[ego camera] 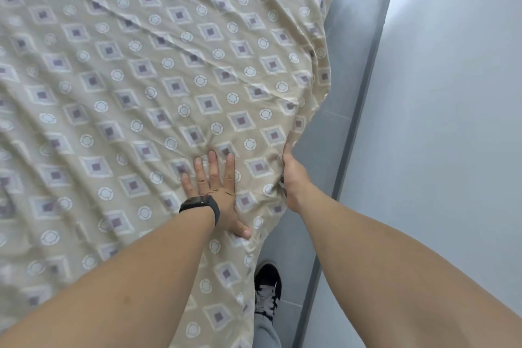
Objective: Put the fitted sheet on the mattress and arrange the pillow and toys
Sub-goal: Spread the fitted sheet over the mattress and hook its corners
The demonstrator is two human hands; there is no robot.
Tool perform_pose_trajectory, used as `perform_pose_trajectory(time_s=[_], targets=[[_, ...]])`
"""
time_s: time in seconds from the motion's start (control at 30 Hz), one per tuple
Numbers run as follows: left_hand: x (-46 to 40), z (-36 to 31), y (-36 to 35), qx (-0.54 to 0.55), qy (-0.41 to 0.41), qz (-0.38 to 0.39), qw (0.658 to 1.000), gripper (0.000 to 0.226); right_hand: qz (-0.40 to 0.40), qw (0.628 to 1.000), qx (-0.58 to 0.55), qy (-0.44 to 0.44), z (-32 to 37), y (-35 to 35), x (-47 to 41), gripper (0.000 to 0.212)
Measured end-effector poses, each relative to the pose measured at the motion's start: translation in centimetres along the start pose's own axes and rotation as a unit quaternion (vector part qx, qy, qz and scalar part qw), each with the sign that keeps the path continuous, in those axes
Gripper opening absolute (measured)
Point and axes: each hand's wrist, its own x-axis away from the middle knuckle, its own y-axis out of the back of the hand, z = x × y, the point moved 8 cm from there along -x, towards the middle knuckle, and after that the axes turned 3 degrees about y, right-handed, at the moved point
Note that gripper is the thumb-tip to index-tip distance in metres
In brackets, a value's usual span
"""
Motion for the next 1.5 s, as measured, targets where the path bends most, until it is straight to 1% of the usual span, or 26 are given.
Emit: perform_pose_trajectory(time_s=[0.07,0.1,0.2,0.27,0.37,0.4,0.47,0.53,0.6,0.7,0.73,0.8,0.87,1.0,1.07,1.1,1.13,1.17,1.2,1.23,1.3,1.33,1.37,1.4,1.43,1.5], targets=[[0.0,0.1,0.3,0.009,-0.018,-0.037,0.999,0.167,0.064,0.997,0.000,-0.034,-2.1,-1.1,1.4,0.069],[0.6,0.4,0.0,0.013,-0.030,-0.052,0.998,0.165,0.085,0.995,0.003,-0.046,-3.4,-1.5,2.9,0.066],[1.6,1.4,-1.1,0.009,-0.047,-0.125,0.991,0.141,0.113,0.991,-0.032,-0.059,-5.8,-1.9,5.2,0.055],[3.7,2.5,-3.6,0.022,-0.048,-0.158,0.986,0.122,0.085,0.994,-0.052,-0.033,-7.1,-1.6,6.2,0.062],[7.6,3.7,-8.0,0.003,-0.085,-0.147,0.985,0.109,0.040,0.999,-0.030,-0.009,-8.4,-0.5,8.2,0.041],[8.7,4.1,-9.1,-0.010,-0.099,-0.150,0.984,0.103,0.031,0.999,-0.019,-0.005,-9.2,0.1,8.5,0.040],[10.4,5.0,-9.7,-0.030,-0.120,-0.187,0.975,0.080,-0.002,1.000,0.021,0.008,-10.4,1.6,8.7,0.042],[11.1,5.0,-9.8,-0.033,-0.148,-0.217,0.964,0.055,-0.035,0.997,0.056,0.039,-10.6,3.0,8.8,0.027],[11.3,4.6,-9.9,-0.025,-0.162,-0.212,0.963,0.039,-0.070,0.992,0.083,0.070,-9.8,3.5,9.0,0.022],[11.7,4.2,-9.7,0.030,-0.154,-0.186,0.970,0.011,-0.129,0.976,0.139,0.111,-8.2,3.9,9.3,0.029],[12.0,4.3,-9.7,0.067,-0.144,-0.173,0.972,0.007,-0.145,0.969,0.158,0.121,-8.1,4.1,9.4,0.031],[12.6,4.3,-10.2,0.141,-0.133,-0.130,0.972,0.020,-0.167,0.957,0.190,0.139,-7.7,5.0,9.5,0.034],[13.7,4.4,-10.8,0.203,-0.133,-0.108,0.964,0.023,-0.165,0.952,0.210,0.148,-7.4,5.4,10.4,0.032],[15.4,4.6,-11.5,0.175,-0.154,-0.105,0.967,0.021,-0.179,0.929,0.273,0.173,-7.1,4.8,11.9,0.028],[15.4,5.5,-11.7,0.140,-0.170,-0.088,0.971,0.011,-0.211,0.885,0.341,0.237,-6.6,3.4,13.6,0.021],[15.4,6.0,-11.9,0.119,-0.181,-0.089,0.972,0.007,-0.231,0.846,0.390,0.280,-6.5,2.3,15.0,0.023],[15.6,6.8,-12.2,0.103,-0.188,-0.097,0.972,0.018,-0.240,0.802,0.436,0.331,-6.7,1.0,16.5,0.032],[15.9,7.9,-12.5,0.087,-0.192,-0.101,0.972,0.030,-0.214,0.760,0.474,0.390,-7.3,-1.0,18.3,0.038],[16.3,9.3,-13.2,0.055,-0.186,-0.103,0.976,0.040,-0.147,0.717,0.511,0.451,-8.4,-3.6,19.8,0.038],[16.9,10.3,-14.2,-0.002,-0.187,-0.096,0.978,0.049,-0.047,0.668,0.554,0.495,-10.1,-6.3,21.5,0.035],[18.1,12.5,-16.8,-0.147,-0.185,-0.059,0.970,0.063,0.157,0.558,0.657,0.482,-15.2,-10.6,23.5,0.038],[18.6,13.6,-17.7,-0.196,-0.177,-0.040,0.964,0.065,0.216,0.508,0.702,0.449,-17.6,-11.7,24.0,0.043],[19.2,14.9,-18.3,-0.214,-0.166,-0.033,0.962,0.064,0.239,0.479,0.732,0.421,-19.4,-12.8,24.5,0.047],[19.2,15.4,-18.1,-0.220,-0.160,-0.039,0.961,0.062,0.229,0.463,0.754,0.407,-20.0,-13.3,24.3,0.046],[19.4,16.3,-18.1,-0.218,-0.158,-0.049,0.962,0.062,0.215,0.457,0.764,0.402,-20.5,-14.1,24.4,0.038],[19.4,16.7,-17.4,-0.233,-0.157,-0.073,0.957,0.058,0.189,0.422,0.785,0.413,-20.8,-15.3,24.5,0.018]])
